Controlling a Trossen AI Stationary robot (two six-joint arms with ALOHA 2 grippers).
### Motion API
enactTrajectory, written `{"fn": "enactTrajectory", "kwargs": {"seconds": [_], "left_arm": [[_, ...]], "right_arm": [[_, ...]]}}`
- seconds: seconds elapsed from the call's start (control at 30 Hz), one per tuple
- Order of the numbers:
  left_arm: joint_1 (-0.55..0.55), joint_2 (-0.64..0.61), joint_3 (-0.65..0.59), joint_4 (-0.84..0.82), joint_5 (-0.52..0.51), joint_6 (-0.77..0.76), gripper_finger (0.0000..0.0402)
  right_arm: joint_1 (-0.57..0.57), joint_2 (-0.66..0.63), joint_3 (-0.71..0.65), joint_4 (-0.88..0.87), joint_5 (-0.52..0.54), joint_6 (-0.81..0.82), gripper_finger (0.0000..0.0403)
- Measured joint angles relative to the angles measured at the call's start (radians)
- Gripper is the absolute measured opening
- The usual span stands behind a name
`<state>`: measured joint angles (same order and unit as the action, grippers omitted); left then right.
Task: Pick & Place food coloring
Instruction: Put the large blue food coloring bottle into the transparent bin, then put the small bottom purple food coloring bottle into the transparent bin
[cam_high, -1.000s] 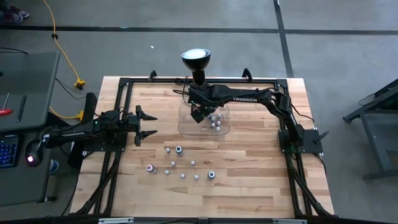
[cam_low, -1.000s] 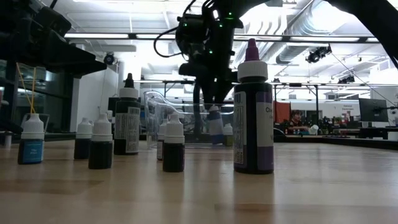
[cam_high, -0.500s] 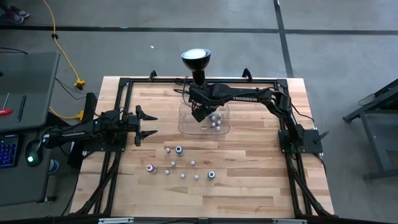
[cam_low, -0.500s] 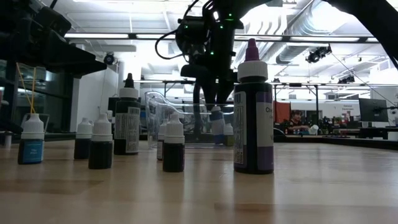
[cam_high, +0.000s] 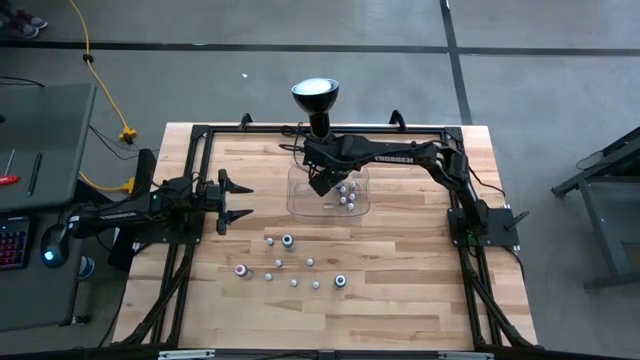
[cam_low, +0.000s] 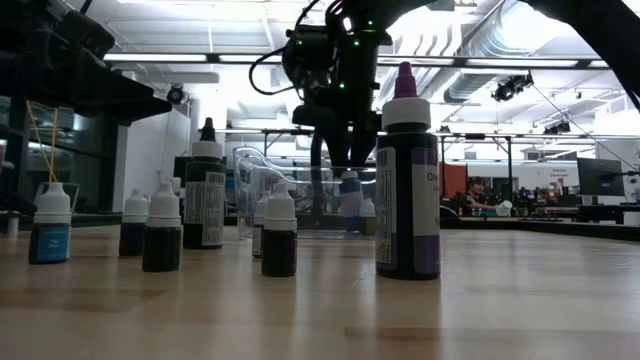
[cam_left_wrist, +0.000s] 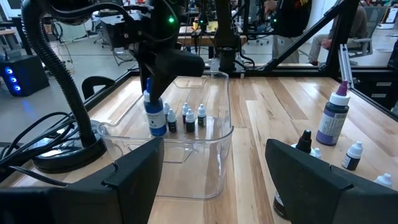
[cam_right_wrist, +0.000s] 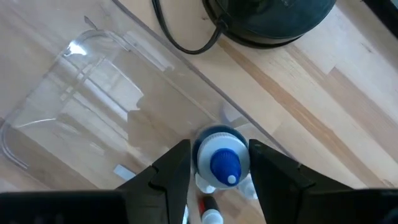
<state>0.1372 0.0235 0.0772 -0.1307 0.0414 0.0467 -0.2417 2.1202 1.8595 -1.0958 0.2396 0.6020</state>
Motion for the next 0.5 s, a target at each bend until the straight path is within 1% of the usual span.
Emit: {"fn": "enactTrajectory", "kwargs": {"seconds": [0.13, 0.5], "left_arm": [[0.000, 0.000, 0.000, 0.000, 0.000, 0.000, 0.0278], [0.000, 0.000, 0.000, 0.000, 0.000, 0.000, 0.0278]], "right_arm": [[0.000, 0.000, 0.000, -0.009, 0.003, 0.000, 0.0152], [0.000, -0.039, 0.001, -0.050, 0.068, 0.000, 0.0152]]}}
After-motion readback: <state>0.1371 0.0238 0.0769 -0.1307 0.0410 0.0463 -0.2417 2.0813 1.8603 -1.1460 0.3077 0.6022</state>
